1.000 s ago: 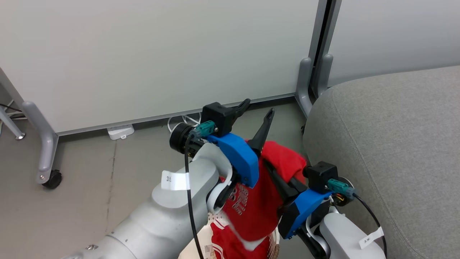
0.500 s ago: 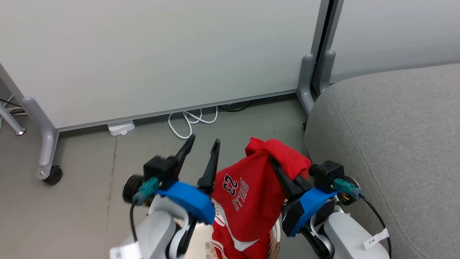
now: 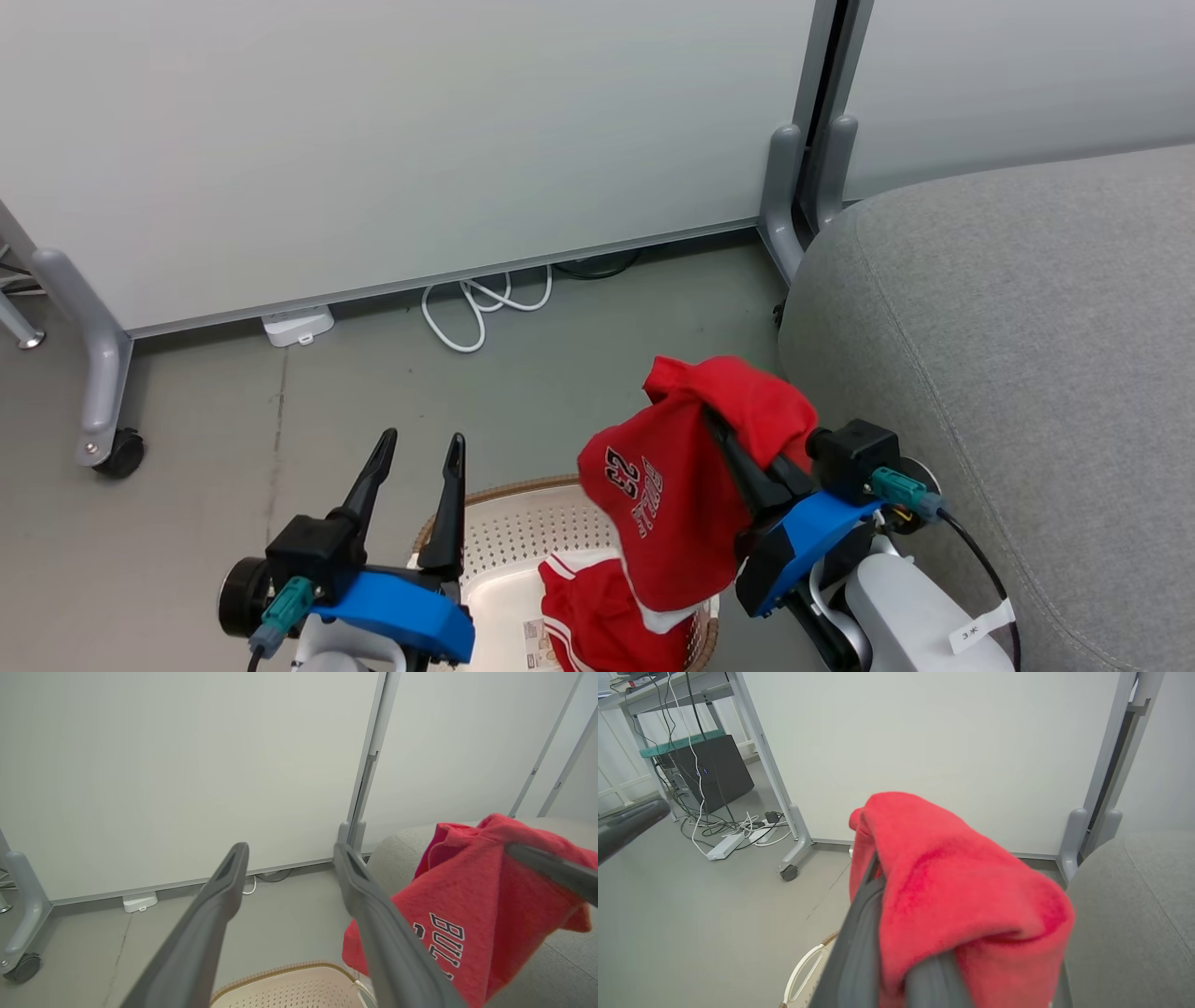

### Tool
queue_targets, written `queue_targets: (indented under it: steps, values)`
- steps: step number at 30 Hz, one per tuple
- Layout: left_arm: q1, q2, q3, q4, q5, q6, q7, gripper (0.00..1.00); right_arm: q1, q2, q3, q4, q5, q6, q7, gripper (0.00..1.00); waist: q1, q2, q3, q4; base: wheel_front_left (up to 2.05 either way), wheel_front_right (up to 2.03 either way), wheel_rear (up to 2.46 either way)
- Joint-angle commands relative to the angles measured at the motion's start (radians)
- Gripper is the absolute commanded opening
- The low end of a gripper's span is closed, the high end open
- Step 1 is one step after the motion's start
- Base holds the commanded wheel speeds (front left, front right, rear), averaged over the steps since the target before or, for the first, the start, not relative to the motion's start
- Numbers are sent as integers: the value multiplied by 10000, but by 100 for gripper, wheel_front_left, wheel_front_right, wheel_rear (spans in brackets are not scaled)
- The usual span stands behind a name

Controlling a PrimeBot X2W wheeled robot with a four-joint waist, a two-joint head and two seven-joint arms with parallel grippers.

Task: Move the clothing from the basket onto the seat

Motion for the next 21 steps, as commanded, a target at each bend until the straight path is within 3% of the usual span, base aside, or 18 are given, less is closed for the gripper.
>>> queue_targets:
  steps: [1,12,21]
  values:
    - [172,-85,195,-88,164,-117,-29,100,98,-19,-38,-55,-94,1,-37,0,0,0,7,-23,0,0,0]
    - [527,-676,1167,107,1066,-779,-30,100,204,-19,-38,-146,-194,1,-37,0,0,0,-16,-376,0,0,0]
    - [469,-921,1485,200,1417,-1090,-30,100,168,-17,26,-268,-174,1,-37,0,0,0,128,-1404,0,0,0]
